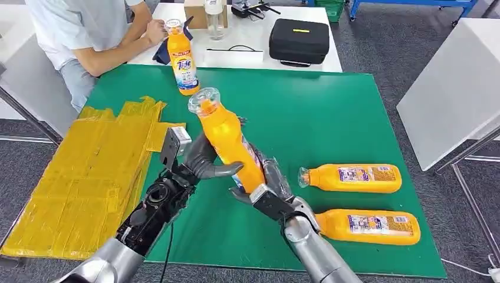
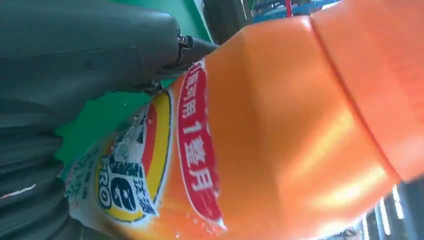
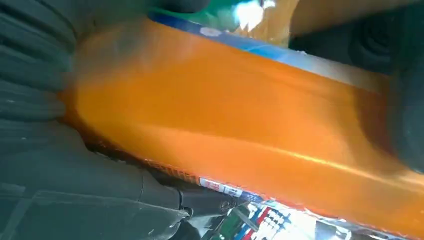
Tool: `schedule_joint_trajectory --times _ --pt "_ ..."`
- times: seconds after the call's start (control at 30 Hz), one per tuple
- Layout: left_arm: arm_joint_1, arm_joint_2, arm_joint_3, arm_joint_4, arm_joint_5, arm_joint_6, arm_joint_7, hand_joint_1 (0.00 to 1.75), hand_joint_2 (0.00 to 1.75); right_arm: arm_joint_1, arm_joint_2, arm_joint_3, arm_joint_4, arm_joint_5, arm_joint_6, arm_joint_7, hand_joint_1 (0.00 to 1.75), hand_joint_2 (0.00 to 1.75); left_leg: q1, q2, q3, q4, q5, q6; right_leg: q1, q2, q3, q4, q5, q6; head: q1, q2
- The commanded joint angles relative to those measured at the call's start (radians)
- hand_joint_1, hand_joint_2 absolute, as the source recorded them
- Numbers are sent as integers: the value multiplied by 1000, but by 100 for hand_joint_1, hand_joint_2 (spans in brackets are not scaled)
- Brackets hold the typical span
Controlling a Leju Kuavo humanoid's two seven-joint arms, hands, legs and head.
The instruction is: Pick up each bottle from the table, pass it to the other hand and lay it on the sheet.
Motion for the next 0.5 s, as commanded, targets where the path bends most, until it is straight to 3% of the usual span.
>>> schedule_joint_trajectory --times 0.03,0.5 --pt "-31 16 -44 27 42 -42 -8 175 175 -30 2 74 96 2 15 -13 175 175 1 0 4 1 -2 -2 2 -2 5 0 -2 -2 0 0" --pt "-25 3 -35 -6 87 -47 -9 175 175 -21 1 52 82 0 -4 -7 175 175 1 -2 4 1 -2 -2 2 -3 4 0 -3 -3 0 0"
